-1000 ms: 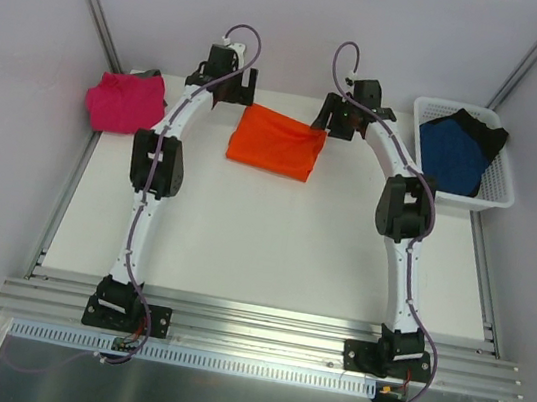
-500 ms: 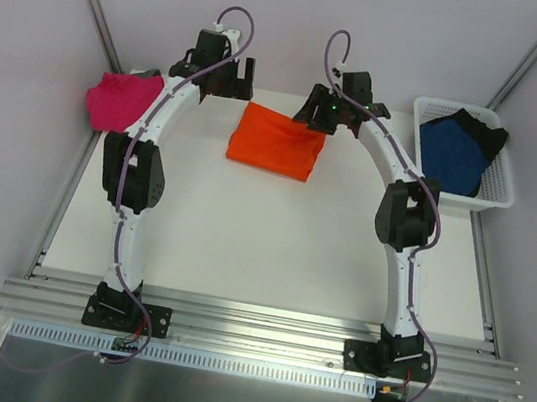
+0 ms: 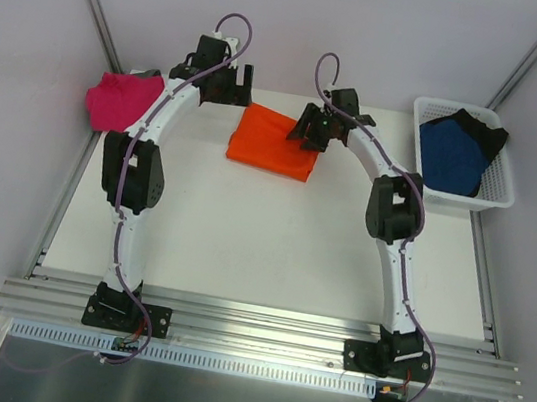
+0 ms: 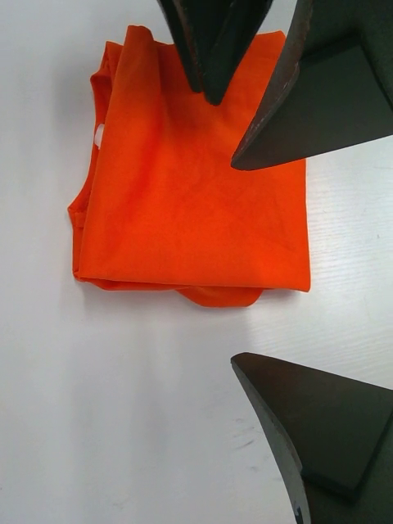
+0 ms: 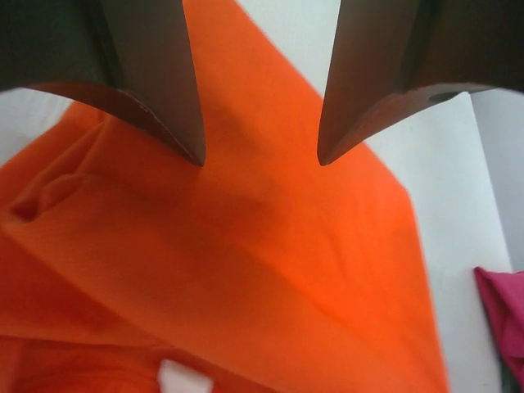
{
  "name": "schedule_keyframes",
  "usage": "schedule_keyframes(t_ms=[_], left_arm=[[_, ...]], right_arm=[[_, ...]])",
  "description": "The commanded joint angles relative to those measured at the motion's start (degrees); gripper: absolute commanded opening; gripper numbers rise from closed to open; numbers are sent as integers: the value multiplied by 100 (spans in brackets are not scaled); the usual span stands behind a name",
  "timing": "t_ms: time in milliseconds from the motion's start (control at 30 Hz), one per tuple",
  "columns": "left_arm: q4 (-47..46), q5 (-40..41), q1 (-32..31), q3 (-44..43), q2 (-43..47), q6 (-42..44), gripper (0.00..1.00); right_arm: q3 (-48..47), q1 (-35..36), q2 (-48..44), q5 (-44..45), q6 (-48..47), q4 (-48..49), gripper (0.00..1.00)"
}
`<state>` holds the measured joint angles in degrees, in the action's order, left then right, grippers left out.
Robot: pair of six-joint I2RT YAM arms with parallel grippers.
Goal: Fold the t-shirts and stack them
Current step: Fold the tshirt
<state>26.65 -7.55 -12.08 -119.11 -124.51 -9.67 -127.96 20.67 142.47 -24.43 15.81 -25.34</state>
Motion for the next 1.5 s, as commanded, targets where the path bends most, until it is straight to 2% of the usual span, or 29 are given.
schedule_keyframes(t_ms=[0,267,433,667,867,1033,1167,1467], left_arm=[[138,-185,-58,81,436,-184,95],[200,-563,-58,590,629,-272,93],[209,-677,-84,1134,796,-290,93],[191,-730,-190,1417,814,-290,93],[200,-809,-199,618,261,-255,89],[174,-651,-181,-103,-380,-254,86],[51,-721,-120,-516,-986,-307,80],[-187,-1055,-49,-912,-1708,-518,77]], right_arm=[[-536,-177,122,183,115,100,61],[-1591,-423,764,395,97,477,61],[-1723,-458,843,351,290,776,62],[-1812,-520,844,386,273,768,62],[-969,-537,212,-88,536,759,62],[-406,-441,35,-379,625,680,60],[-317,-309,-27,-432,616,653,60],[-300,-203,-97,-308,511,583,62]])
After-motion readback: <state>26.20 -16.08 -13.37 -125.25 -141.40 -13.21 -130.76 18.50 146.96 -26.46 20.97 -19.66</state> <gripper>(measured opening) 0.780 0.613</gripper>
